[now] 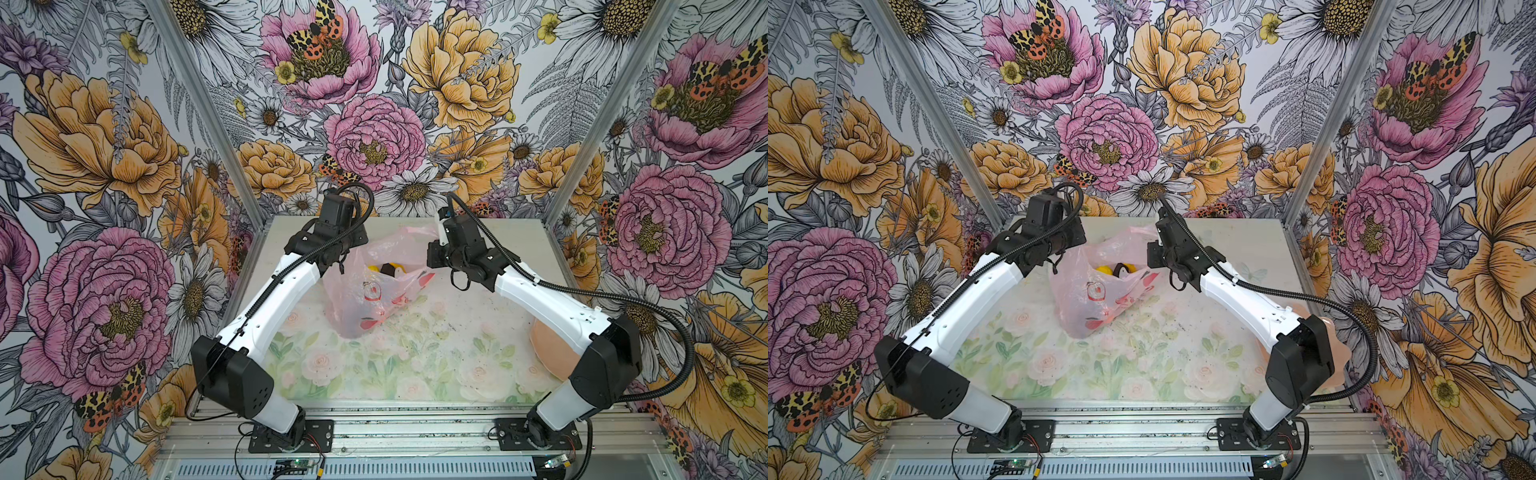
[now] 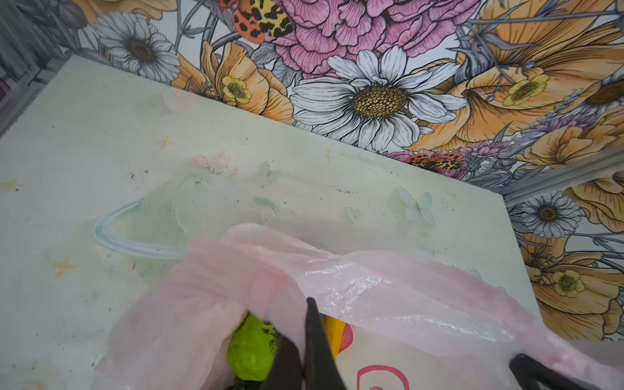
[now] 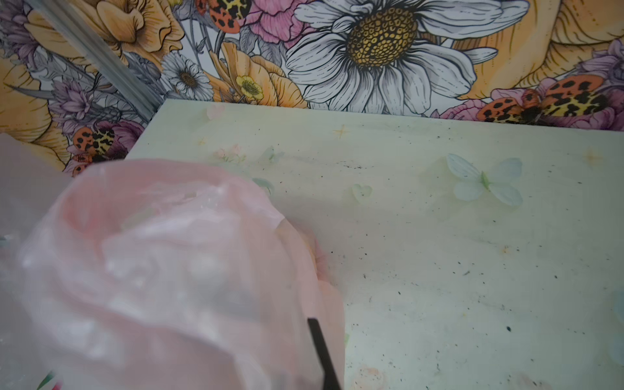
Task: Take the fake fruits out of the plastic bag
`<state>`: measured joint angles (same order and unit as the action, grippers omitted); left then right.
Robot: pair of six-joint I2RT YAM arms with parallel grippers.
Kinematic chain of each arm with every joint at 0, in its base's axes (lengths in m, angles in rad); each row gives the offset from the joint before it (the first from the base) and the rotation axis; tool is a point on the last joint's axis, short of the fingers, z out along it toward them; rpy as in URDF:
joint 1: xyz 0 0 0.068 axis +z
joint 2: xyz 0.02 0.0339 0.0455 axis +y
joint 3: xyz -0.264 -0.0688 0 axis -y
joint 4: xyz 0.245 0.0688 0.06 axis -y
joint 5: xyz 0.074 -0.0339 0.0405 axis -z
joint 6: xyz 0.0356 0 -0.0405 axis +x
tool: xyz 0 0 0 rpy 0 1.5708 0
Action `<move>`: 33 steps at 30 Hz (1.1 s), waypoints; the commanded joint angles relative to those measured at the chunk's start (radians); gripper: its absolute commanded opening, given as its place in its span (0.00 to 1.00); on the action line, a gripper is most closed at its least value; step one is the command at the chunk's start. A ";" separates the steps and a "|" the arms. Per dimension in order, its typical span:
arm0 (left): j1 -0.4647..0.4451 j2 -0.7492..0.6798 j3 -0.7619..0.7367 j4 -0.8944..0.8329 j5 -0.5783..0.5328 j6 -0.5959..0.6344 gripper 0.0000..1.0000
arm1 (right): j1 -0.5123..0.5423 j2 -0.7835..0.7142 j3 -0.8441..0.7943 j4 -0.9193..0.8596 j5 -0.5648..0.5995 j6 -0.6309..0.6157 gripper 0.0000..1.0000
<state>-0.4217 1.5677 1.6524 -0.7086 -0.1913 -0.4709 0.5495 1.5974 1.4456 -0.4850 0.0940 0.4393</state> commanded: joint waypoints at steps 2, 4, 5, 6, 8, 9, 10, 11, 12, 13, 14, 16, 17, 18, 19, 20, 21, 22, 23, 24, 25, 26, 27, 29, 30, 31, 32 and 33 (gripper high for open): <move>-0.012 0.110 0.240 0.015 0.080 0.132 0.00 | -0.062 -0.080 0.002 0.054 0.051 0.158 0.00; -0.018 0.152 0.344 -0.003 0.095 0.166 0.00 | -0.064 -0.110 -0.014 0.071 0.070 0.178 0.00; -0.022 0.161 0.378 -0.008 0.113 0.177 0.00 | -0.063 -0.130 -0.028 0.082 0.072 0.184 0.00; -0.027 0.159 0.390 -0.009 0.125 0.184 0.00 | -0.060 -0.150 -0.043 0.093 0.073 0.191 0.00; -0.044 0.133 0.370 -0.006 0.123 0.197 0.00 | -0.054 -0.190 -0.081 0.110 0.084 0.209 0.00; -0.059 0.111 0.344 -0.005 0.112 0.212 0.00 | -0.050 -0.212 -0.110 0.116 0.085 0.222 0.00; -0.071 0.090 0.315 -0.004 0.097 0.225 0.00 | -0.046 -0.230 -0.140 0.124 0.084 0.233 0.00; -0.086 0.060 0.271 0.003 0.085 0.236 0.00 | -0.038 -0.255 -0.177 0.135 0.089 0.248 0.00; -0.095 0.021 0.208 0.019 0.084 0.239 0.00 | -0.028 -0.279 -0.223 0.146 0.094 0.263 0.00; -0.100 -0.014 0.148 0.041 0.085 0.231 0.00 | -0.021 -0.299 -0.260 0.154 0.097 0.275 0.00; -0.097 -0.065 0.063 0.076 0.092 0.205 0.00 | -0.011 -0.324 -0.307 0.159 0.104 0.292 0.00; -0.079 -0.165 -0.117 0.170 0.139 0.142 0.00 | -0.003 -0.375 -0.401 0.175 0.110 0.324 0.00; -0.062 -0.220 -0.223 0.232 0.175 0.101 0.00 | -0.003 -0.406 -0.455 0.191 0.112 0.340 0.00; -0.047 -0.266 -0.317 0.292 0.208 0.059 0.00 | -0.005 -0.439 -0.509 0.205 0.116 0.351 0.00; -0.035 -0.297 -0.393 0.342 0.243 0.031 0.00 | -0.007 -0.472 -0.559 0.214 0.127 0.362 0.00; -0.023 -0.326 -0.475 0.396 0.283 0.011 0.00 | -0.009 -0.504 -0.602 0.220 0.141 0.372 0.00; -0.008 -0.346 -0.546 0.446 0.309 -0.012 0.00 | -0.014 -0.543 -0.653 0.232 0.152 0.386 0.00; 0.010 -0.357 -0.609 0.483 0.322 -0.040 0.00 | -0.025 -0.582 -0.706 0.251 0.155 0.403 0.00; 0.027 -0.358 -0.652 0.514 0.340 -0.063 0.00 | -0.038 -0.615 -0.752 0.271 0.152 0.422 0.00; 0.044 -0.352 -0.699 0.549 0.357 -0.082 0.00 | -0.057 -0.650 -0.804 0.302 0.134 0.446 0.00; 0.058 -0.338 -0.737 0.579 0.371 -0.097 0.00 | -0.079 -0.675 -0.849 0.336 0.106 0.469 0.00; 0.069 -0.322 -0.761 0.596 0.371 -0.110 0.00 | -0.093 -0.687 -0.883 0.364 0.078 0.491 0.00; 0.080 -0.298 -0.776 0.605 0.375 -0.126 0.00 | -0.104 -0.696 -0.909 0.390 0.052 0.510 0.00; 0.089 -0.252 -0.784 0.605 0.380 -0.147 0.00 | -0.108 -0.695 -0.935 0.416 0.025 0.534 0.00; 0.087 -0.232 -0.772 0.576 0.363 -0.152 0.00 | -0.108 -0.691 -0.944 0.430 0.010 0.545 0.00; 0.080 -0.214 -0.748 0.527 0.334 -0.154 0.00 | -0.108 -0.687 -0.952 0.458 -0.012 0.549 0.00; 0.073 -0.205 -0.724 0.474 0.305 -0.150 0.00 | -0.106 -0.684 -0.958 0.478 -0.028 0.550 0.00; 0.061 -0.203 -0.697 0.431 0.284 -0.136 0.00 | -0.102 -0.680 -0.955 0.485 -0.036 0.547 0.00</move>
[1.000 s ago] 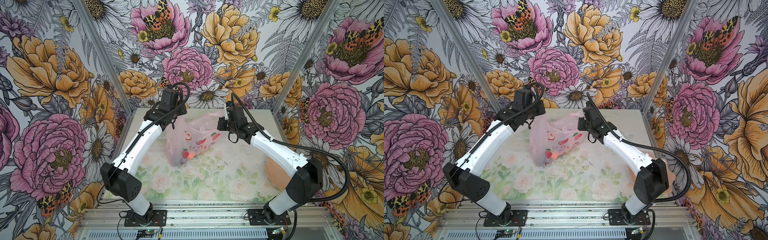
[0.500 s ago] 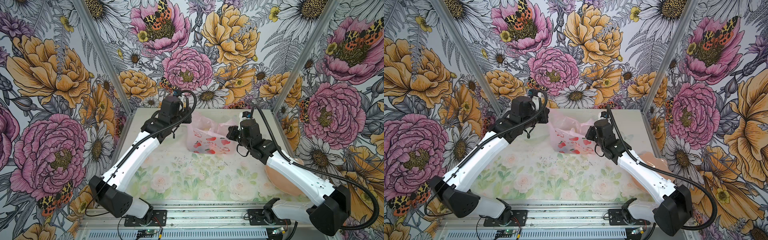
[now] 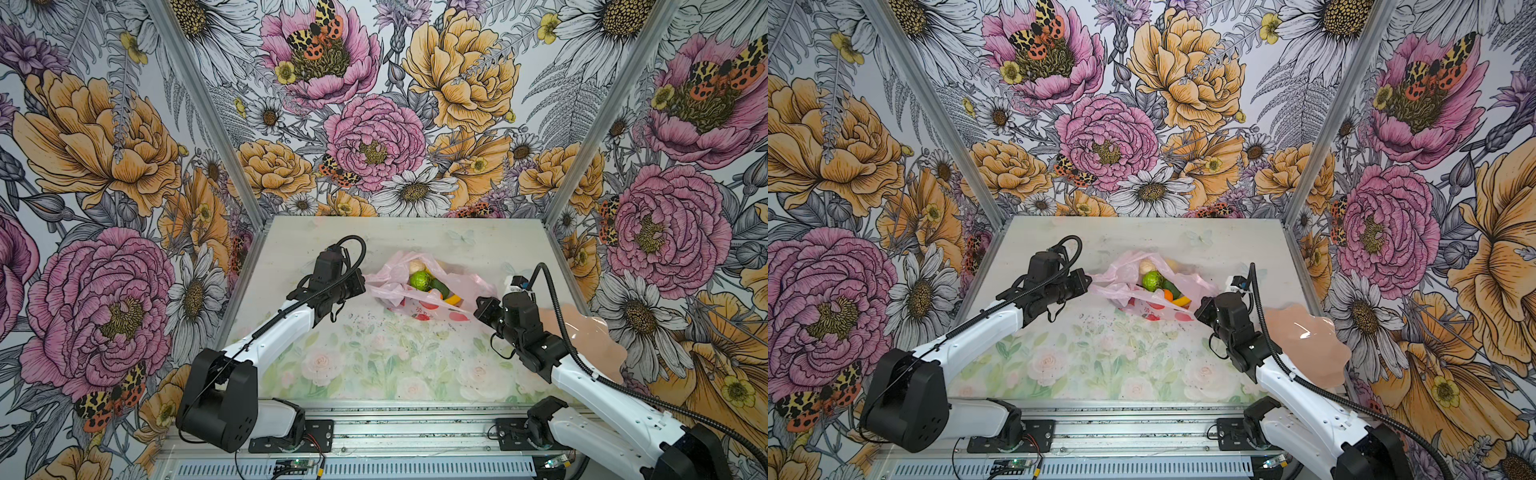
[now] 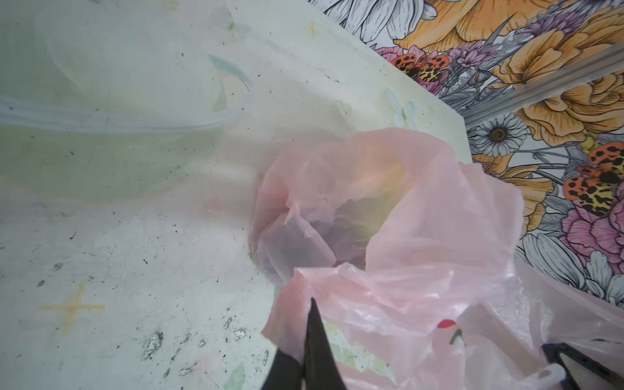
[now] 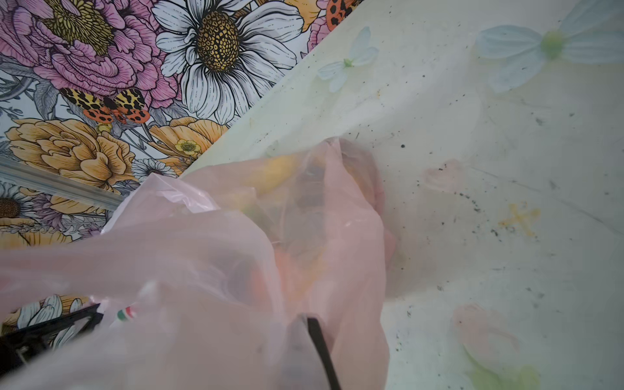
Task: Take the fake fruits out of the plastic bag
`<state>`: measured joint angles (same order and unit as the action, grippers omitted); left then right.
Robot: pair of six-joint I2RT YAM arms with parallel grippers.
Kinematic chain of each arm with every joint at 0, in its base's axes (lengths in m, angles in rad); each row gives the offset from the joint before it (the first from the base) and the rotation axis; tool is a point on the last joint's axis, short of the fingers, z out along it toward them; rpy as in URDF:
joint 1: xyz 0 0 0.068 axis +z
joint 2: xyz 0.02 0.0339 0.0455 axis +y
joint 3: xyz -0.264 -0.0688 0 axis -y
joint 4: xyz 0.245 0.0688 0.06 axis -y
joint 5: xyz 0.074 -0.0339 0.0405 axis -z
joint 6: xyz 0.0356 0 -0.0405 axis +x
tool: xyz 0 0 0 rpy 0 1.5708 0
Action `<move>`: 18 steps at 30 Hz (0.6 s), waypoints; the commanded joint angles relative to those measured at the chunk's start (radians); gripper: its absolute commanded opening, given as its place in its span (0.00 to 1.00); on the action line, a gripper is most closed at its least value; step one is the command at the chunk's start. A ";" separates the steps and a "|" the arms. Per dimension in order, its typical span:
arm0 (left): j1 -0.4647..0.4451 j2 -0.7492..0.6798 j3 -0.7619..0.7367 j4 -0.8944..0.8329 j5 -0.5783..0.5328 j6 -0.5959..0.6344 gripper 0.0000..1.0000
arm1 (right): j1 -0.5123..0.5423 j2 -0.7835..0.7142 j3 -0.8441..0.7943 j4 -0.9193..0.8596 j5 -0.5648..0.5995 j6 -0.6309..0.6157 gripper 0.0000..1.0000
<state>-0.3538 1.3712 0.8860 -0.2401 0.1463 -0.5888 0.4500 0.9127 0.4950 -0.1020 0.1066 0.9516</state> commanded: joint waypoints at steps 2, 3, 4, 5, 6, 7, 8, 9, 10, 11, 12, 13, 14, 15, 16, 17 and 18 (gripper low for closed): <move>-0.042 -0.033 0.095 -0.086 -0.104 0.012 0.09 | 0.003 0.006 0.004 0.095 -0.045 0.025 0.00; -0.066 -0.057 0.104 -0.112 -0.146 0.023 0.18 | 0.009 0.006 0.008 0.094 -0.044 0.018 0.00; -0.090 -0.081 0.113 -0.139 -0.187 0.030 0.26 | 0.015 0.005 0.012 0.094 -0.043 0.010 0.00; -0.111 -0.101 0.123 -0.167 -0.229 0.037 0.34 | 0.021 0.006 0.017 0.092 -0.039 0.002 0.00; -0.135 -0.123 0.133 -0.208 -0.280 0.038 0.43 | 0.030 0.007 0.022 0.087 -0.033 -0.005 0.00; -0.155 -0.142 0.143 -0.251 -0.325 0.038 0.50 | 0.039 0.007 0.029 0.082 -0.027 -0.013 0.00; -0.170 -0.161 0.151 -0.288 -0.346 0.040 0.54 | 0.048 0.007 0.031 0.081 -0.020 -0.019 0.00; -0.182 -0.181 0.163 -0.333 -0.399 0.045 0.59 | 0.059 0.006 0.034 0.081 -0.012 -0.025 0.00; -0.190 -0.194 0.175 -0.378 -0.419 0.051 0.63 | 0.067 0.008 0.037 0.081 -0.006 -0.030 0.00; -0.196 -0.209 0.188 -0.422 -0.438 0.059 0.68 | 0.076 0.010 0.040 0.078 -0.001 -0.033 0.00; -0.199 -0.229 0.194 -0.452 -0.447 0.065 0.72 | 0.084 0.014 0.042 0.079 0.000 -0.038 0.00; -0.203 -0.250 0.194 -0.471 -0.448 0.070 0.76 | 0.090 0.018 0.045 0.078 0.002 -0.042 0.00; -0.208 -0.276 0.191 -0.482 -0.447 0.070 0.80 | 0.097 0.023 0.049 0.076 0.005 -0.049 0.00; -0.215 -0.304 0.189 -0.488 -0.443 0.069 0.83 | 0.103 0.026 0.051 0.076 0.008 -0.053 0.00; -0.228 -0.325 0.190 -0.493 -0.445 0.069 0.85 | 0.107 0.030 0.054 0.076 0.012 -0.058 0.00; -0.245 -0.347 0.197 -0.506 -0.460 0.063 0.86 | 0.111 0.032 0.059 0.076 0.016 -0.063 0.00; -0.268 -0.359 0.212 -0.525 -0.500 0.055 0.86 | 0.117 0.037 0.064 0.075 0.020 -0.067 0.00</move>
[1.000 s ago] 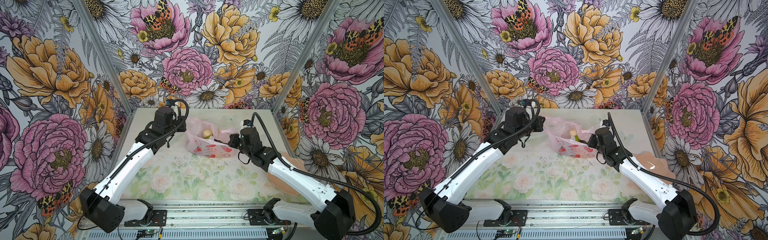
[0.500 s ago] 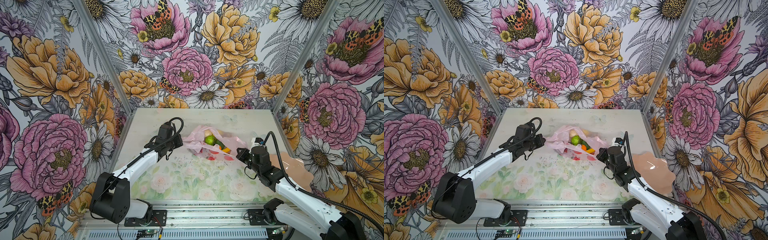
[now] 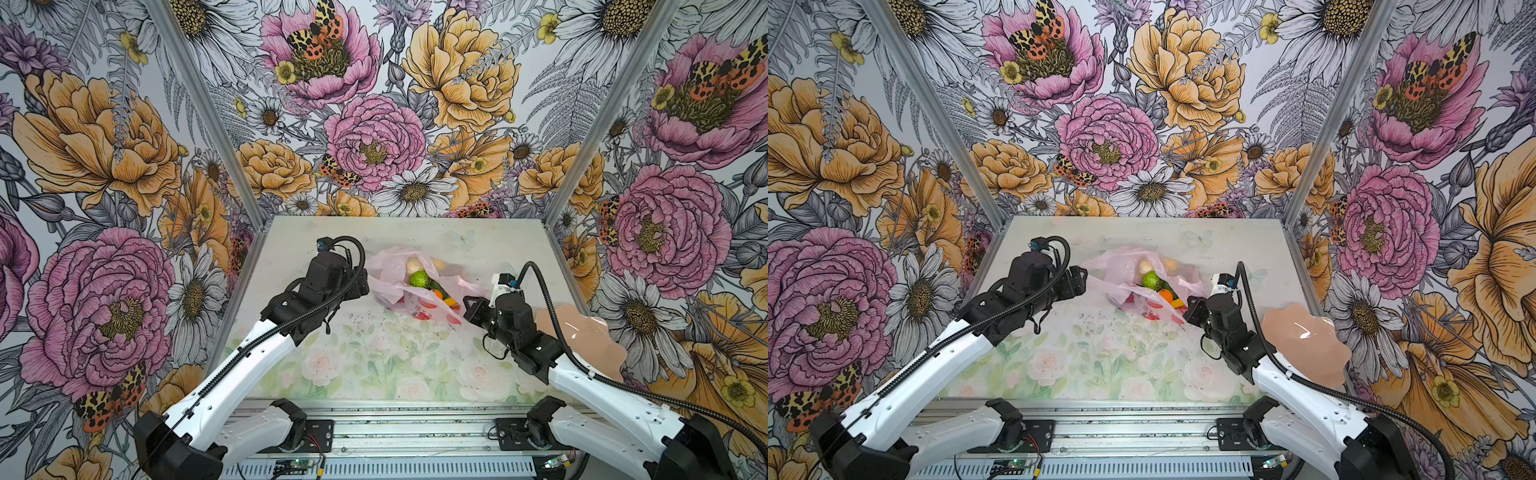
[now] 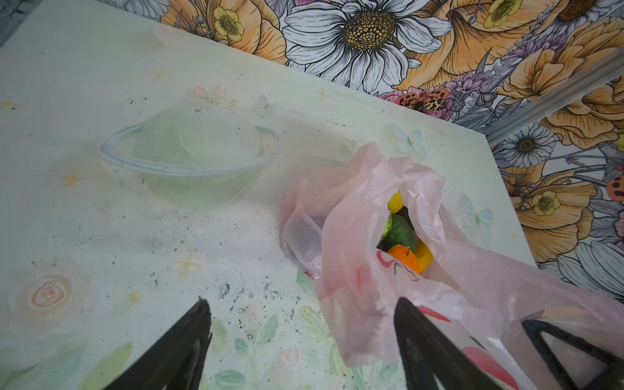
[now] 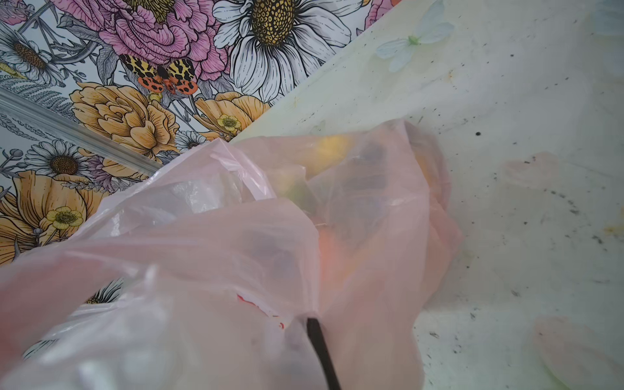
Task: Take the fake fruits out of the plastic bag
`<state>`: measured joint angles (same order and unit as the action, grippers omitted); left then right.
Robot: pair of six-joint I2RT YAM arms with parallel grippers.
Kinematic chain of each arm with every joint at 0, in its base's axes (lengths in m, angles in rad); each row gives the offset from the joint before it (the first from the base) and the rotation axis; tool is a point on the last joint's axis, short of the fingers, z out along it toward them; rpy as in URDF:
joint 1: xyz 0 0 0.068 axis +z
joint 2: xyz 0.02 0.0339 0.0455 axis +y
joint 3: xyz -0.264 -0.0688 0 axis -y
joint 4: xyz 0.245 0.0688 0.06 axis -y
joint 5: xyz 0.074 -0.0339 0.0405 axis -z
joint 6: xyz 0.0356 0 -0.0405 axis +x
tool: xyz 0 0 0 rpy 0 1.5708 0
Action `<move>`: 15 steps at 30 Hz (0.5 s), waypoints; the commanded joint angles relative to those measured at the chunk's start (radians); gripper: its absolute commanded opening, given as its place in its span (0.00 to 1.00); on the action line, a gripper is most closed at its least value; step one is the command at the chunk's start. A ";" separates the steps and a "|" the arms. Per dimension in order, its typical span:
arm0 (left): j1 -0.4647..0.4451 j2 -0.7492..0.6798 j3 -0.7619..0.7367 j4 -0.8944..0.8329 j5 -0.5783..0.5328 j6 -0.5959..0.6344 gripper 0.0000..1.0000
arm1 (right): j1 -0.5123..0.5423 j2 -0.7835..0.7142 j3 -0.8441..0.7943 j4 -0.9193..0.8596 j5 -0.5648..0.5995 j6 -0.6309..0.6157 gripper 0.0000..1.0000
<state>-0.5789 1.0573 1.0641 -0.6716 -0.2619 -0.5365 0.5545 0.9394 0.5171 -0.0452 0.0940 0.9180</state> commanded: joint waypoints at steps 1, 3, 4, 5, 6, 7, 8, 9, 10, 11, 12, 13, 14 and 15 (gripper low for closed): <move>-0.077 -0.044 0.057 -0.130 -0.152 0.004 0.86 | 0.017 0.013 0.045 0.018 0.036 -0.038 0.00; -0.165 0.005 0.167 -0.270 -0.328 0.006 0.86 | 0.026 0.021 0.059 0.014 0.045 -0.046 0.00; -0.194 0.026 0.210 -0.314 -0.373 0.009 0.85 | 0.031 0.022 0.062 0.014 0.047 -0.049 0.00; -0.223 0.036 0.247 -0.328 -0.387 0.019 0.83 | 0.036 0.024 0.064 0.013 0.052 -0.050 0.00; -0.251 0.036 0.274 -0.325 -0.382 0.014 0.81 | 0.040 0.024 0.067 0.012 0.057 -0.054 0.00; -0.275 0.040 0.296 -0.320 -0.370 0.005 0.79 | 0.043 0.024 0.068 0.009 0.061 -0.056 0.00; -0.305 0.054 0.327 -0.315 -0.356 0.002 0.78 | 0.047 0.023 0.070 0.006 0.067 -0.059 0.00; -0.331 0.078 0.359 -0.317 -0.349 0.001 0.76 | 0.050 0.023 0.071 0.005 0.073 -0.062 0.00; -0.362 0.111 0.398 -0.319 -0.338 -0.002 0.75 | 0.053 0.022 0.070 0.004 0.076 -0.062 0.00; -0.383 0.148 0.429 -0.315 -0.309 -0.012 0.74 | 0.057 0.022 0.071 0.005 0.082 -0.062 0.00; -0.391 0.186 0.453 -0.305 -0.281 -0.021 0.74 | 0.060 0.023 0.071 0.005 0.087 -0.061 0.00; -0.393 0.221 0.470 -0.293 -0.265 -0.027 0.73 | 0.064 0.023 0.071 0.006 0.092 -0.061 0.00; -0.391 0.261 0.484 -0.272 -0.247 -0.028 0.73 | 0.068 0.023 0.071 0.008 0.097 -0.061 0.00; -0.387 0.300 0.494 -0.254 -0.230 -0.029 0.73 | 0.070 0.022 0.073 0.010 0.100 -0.062 0.00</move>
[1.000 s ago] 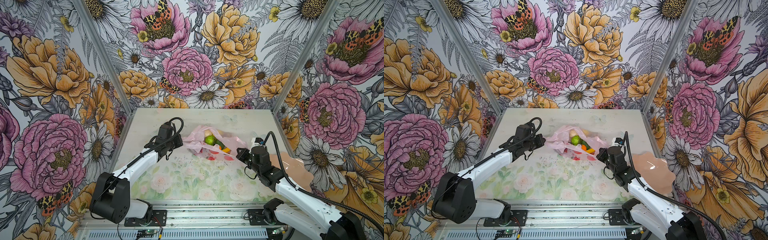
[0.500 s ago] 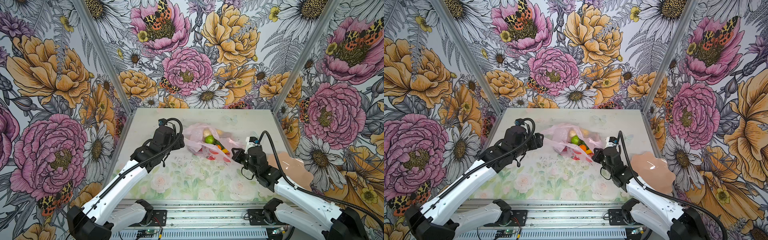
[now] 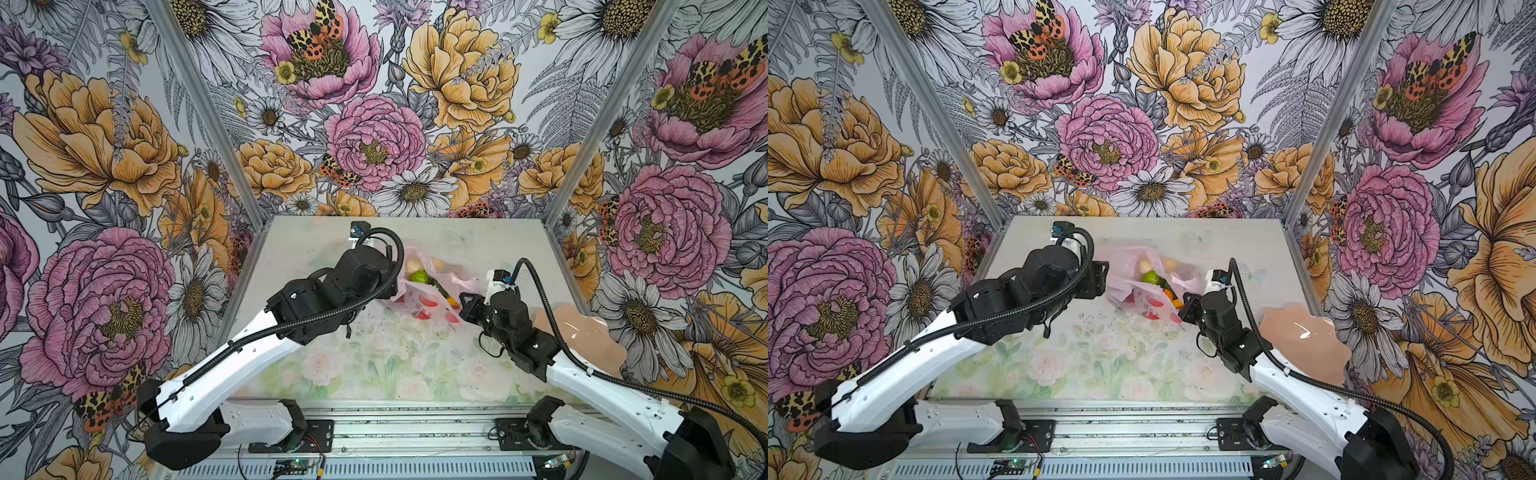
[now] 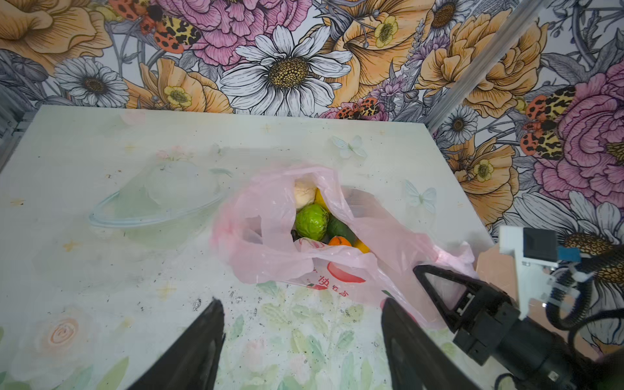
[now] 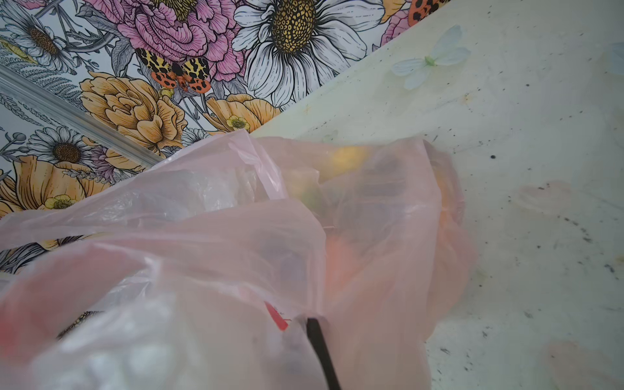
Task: Take the fake fruits out of the plastic bag
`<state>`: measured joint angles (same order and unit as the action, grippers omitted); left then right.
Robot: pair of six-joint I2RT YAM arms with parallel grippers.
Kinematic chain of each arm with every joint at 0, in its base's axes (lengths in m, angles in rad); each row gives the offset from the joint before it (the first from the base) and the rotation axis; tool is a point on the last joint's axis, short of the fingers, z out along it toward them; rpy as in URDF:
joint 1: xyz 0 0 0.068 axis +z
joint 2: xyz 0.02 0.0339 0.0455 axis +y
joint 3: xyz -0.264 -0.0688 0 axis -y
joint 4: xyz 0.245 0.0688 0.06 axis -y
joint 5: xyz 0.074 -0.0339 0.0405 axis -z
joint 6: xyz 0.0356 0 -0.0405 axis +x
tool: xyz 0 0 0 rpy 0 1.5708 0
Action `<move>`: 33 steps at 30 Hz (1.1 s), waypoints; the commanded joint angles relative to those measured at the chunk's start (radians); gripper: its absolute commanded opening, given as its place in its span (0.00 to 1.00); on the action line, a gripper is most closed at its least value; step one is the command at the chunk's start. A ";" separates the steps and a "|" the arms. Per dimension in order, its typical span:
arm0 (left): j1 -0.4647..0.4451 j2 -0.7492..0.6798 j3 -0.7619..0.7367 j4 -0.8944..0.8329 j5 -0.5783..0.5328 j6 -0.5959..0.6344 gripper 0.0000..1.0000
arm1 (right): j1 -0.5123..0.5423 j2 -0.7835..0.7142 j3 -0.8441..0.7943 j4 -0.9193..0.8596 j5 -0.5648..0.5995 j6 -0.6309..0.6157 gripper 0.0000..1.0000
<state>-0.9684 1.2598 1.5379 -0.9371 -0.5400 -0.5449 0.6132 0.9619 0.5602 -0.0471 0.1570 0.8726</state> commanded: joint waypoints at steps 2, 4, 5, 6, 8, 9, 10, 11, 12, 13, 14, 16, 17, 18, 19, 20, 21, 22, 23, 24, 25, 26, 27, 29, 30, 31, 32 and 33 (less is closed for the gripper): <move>0.017 0.174 0.044 0.047 0.096 -0.024 0.73 | 0.016 0.001 0.036 0.013 0.040 -0.023 0.00; 0.030 0.244 0.071 0.075 0.133 -0.027 0.74 | 0.019 0.000 0.042 0.013 0.042 -0.027 0.00; 0.039 0.282 0.084 0.084 0.145 -0.028 0.75 | 0.020 0.000 0.044 0.013 0.042 -0.030 0.00; 0.052 0.313 0.093 0.093 0.155 -0.035 0.75 | 0.022 0.000 0.046 0.013 0.042 -0.034 0.00; 0.091 0.386 0.116 0.093 0.200 -0.034 0.76 | 0.025 -0.005 0.044 0.012 0.047 -0.038 0.00; 0.105 0.410 0.117 0.092 0.207 -0.031 0.77 | 0.026 -0.008 0.042 0.012 0.050 -0.038 0.00; 0.116 0.427 0.107 0.093 0.204 -0.032 0.78 | 0.026 -0.013 0.038 0.012 0.051 -0.038 0.00; 0.126 0.436 0.092 0.094 0.197 -0.038 0.80 | 0.026 -0.019 0.035 0.010 0.054 -0.039 0.00; 0.134 0.440 0.075 0.094 0.192 -0.043 0.80 | 0.026 -0.023 0.032 0.010 0.052 -0.042 0.00; 0.143 0.438 0.047 0.096 0.186 -0.053 0.82 | 0.028 -0.029 0.027 0.014 0.049 -0.049 0.00; 0.151 0.433 0.014 0.106 0.179 -0.060 0.84 | 0.028 -0.032 0.019 0.025 0.040 -0.056 0.00; 0.168 0.418 -0.070 0.148 0.197 -0.069 0.90 | 0.028 -0.030 0.006 0.046 0.015 -0.066 0.00; 0.181 0.406 -0.122 0.187 0.220 -0.077 0.91 | 0.029 -0.026 0.003 0.052 -0.002 -0.070 0.00; 0.191 0.389 -0.176 0.228 0.235 -0.090 0.92 | 0.030 -0.019 0.001 0.058 -0.016 -0.075 0.00; 0.201 0.375 -0.221 0.272 0.250 -0.101 0.92 | 0.031 -0.015 -0.003 0.059 -0.022 -0.075 0.00; 0.211 0.362 -0.267 0.317 0.273 -0.113 0.93 | 0.031 -0.009 -0.010 0.061 -0.022 -0.074 0.00; 0.223 0.354 -0.300 0.350 0.298 -0.127 0.93 | 0.032 -0.007 -0.017 0.063 -0.021 -0.071 0.00; 0.230 0.351 -0.318 0.374 0.312 -0.130 0.94 | 0.033 -0.006 -0.025 0.068 -0.021 -0.068 0.00; 0.237 0.352 -0.331 0.390 0.317 -0.136 0.95 | 0.033 -0.006 -0.031 0.073 -0.021 -0.065 0.00; 0.240 0.356 -0.334 0.394 0.314 -0.140 0.96 | 0.033 -0.005 -0.035 0.077 -0.022 -0.063 0.00; 0.241 0.362 -0.338 0.404 0.311 -0.138 0.98 | 0.033 -0.005 -0.038 0.080 -0.025 -0.061 0.00; 0.244 0.368 -0.341 0.417 0.313 -0.137 0.99 | 0.033 -0.003 -0.039 0.082 -0.028 -0.059 0.00; 0.249 0.377 -0.341 0.425 0.321 -0.139 0.99 | 0.033 -0.002 -0.039 0.082 -0.029 -0.058 0.00; 0.262 0.398 -0.338 0.439 0.324 -0.147 0.99 | 0.033 -0.005 -0.042 0.082 -0.028 -0.053 0.00; 0.266 0.409 -0.338 0.443 0.324 -0.148 0.99 | 0.033 -0.009 -0.044 0.082 -0.026 -0.052 0.00; 0.271 0.425 -0.332 0.447 0.324 -0.148 0.98 | 0.032 -0.013 -0.046 0.081 -0.020 -0.046 0.00; 0.276 0.440 -0.329 0.452 0.357 -0.146 0.99 | 0.033 -0.018 -0.050 0.081 -0.017 -0.042 0.00; 0.277 0.448 -0.328 0.460 0.367 -0.145 0.98 | 0.033 -0.022 -0.052 0.078 -0.011 -0.040 0.00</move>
<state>-0.7052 1.6653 1.1954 -0.5335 -0.2287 -0.6758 0.6384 0.9550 0.5259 0.0025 0.1345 0.8215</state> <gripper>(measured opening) 0.982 0.048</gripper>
